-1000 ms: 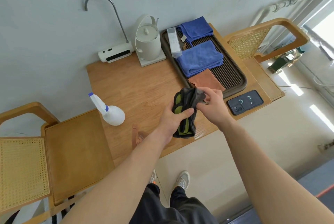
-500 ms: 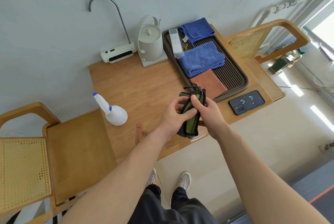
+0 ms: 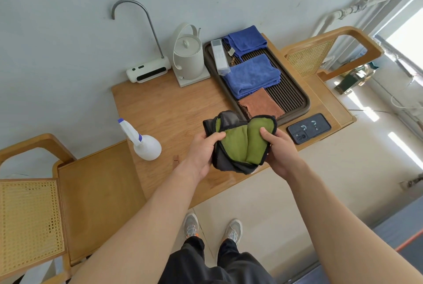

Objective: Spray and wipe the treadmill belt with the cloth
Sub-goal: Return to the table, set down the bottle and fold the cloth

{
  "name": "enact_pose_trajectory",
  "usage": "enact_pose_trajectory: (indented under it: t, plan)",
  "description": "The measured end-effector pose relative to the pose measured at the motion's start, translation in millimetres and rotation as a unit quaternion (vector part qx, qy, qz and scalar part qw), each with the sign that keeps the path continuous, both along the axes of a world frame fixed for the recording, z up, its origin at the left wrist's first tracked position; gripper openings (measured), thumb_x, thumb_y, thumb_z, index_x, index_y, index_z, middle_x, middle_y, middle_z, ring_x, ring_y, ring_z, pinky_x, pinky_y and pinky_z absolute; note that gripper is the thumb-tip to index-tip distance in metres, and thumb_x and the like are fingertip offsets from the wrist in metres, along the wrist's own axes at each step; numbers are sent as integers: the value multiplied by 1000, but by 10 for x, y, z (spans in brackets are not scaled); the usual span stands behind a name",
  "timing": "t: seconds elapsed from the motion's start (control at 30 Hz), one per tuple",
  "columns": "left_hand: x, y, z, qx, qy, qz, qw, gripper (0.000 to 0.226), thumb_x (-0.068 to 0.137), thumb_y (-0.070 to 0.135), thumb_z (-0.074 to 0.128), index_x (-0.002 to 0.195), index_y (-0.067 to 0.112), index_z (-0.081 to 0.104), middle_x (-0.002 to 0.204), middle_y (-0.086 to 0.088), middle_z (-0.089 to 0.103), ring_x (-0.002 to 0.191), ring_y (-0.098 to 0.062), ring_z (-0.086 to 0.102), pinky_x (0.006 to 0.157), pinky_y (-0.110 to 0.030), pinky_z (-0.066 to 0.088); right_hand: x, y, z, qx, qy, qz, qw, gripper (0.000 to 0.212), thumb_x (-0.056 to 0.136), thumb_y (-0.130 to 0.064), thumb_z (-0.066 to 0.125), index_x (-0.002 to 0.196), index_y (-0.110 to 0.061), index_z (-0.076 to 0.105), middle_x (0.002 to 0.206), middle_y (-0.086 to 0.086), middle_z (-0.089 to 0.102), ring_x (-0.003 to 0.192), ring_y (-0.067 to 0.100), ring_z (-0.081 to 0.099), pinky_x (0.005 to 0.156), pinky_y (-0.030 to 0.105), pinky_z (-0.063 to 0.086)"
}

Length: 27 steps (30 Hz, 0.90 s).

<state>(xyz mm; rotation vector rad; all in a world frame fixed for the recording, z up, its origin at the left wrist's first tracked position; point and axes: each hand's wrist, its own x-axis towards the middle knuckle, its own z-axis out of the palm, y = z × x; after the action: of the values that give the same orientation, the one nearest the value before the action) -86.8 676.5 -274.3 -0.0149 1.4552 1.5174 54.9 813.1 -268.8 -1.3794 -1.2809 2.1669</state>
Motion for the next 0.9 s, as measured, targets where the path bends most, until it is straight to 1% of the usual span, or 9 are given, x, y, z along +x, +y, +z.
enact_pose_trajectory:
  t: [0.1,0.23,0.37,0.43,0.5,0.57,0.7,0.83,0.9]
  plan:
    - [-39,-45,-66,-86,67,-8,994,11,98,14,66,104,20,73,103,-7,79,103,-29,74,90,-46,60,72,119,63,83,-61,-6,995,16,104,-20,58,114,-16,69,111,9,77,93,22,75,73,43,63]
    - [84,47,-76,-124,113,-22,986,12,100,16,63,103,24,72,105,-6,78,102,-28,74,90,-53,62,1,93,142,240,-156,89,954,10,100,-24,61,100,-20,71,94,2,77,87,21,75,78,44,63]
    - [266,213,-45,-127,134,-47,982,16,102,20,59,98,31,70,105,-1,77,102,-23,72,94,-52,60,-216,-164,222,295,-168,189,921,14,101,-29,59,101,-21,70,91,-3,72,84,11,69,66,22,51]
    - [318,259,-39,-134,123,-34,983,15,102,26,57,101,30,72,105,-1,77,101,-23,73,94,-51,60,-278,-276,241,284,-175,211,919,24,104,-38,52,99,-22,69,89,-2,70,83,11,67,65,21,47]
    - [315,265,-35,-137,88,-1,987,18,98,39,62,106,27,73,105,-2,78,101,-24,74,94,-49,61,-292,-336,272,222,-166,217,936,41,104,-49,41,102,-20,70,98,2,71,91,15,68,77,30,53]
    - [282,236,-48,-129,67,9,989,33,88,52,72,107,25,73,104,-2,79,100,-22,74,92,-45,61,-262,-329,266,157,-135,220,953,54,103,-54,31,115,-17,69,113,5,71,102,20,68,93,40,55]
    - [199,182,-101,-118,78,-41,989,62,72,60,85,118,21,71,112,-3,78,102,-22,75,91,-44,62,-86,-175,231,-29,-57,202,977,65,107,-54,28,121,-10,73,117,7,75,109,23,72,97,40,57]
    - [119,195,-171,-114,89,-56,988,35,90,32,77,119,14,69,116,-10,77,103,-25,74,84,-38,60,75,-48,34,143,-115,102,978,27,103,-35,54,106,-15,72,104,2,77,104,31,71,86,41,57]
    - [90,198,-134,-66,33,-53,996,19,97,21,69,115,13,72,112,-10,79,103,-27,75,82,-37,59,175,-13,-143,162,-155,85,971,30,96,-46,64,114,-23,65,115,0,70,110,24,65,89,40,55]
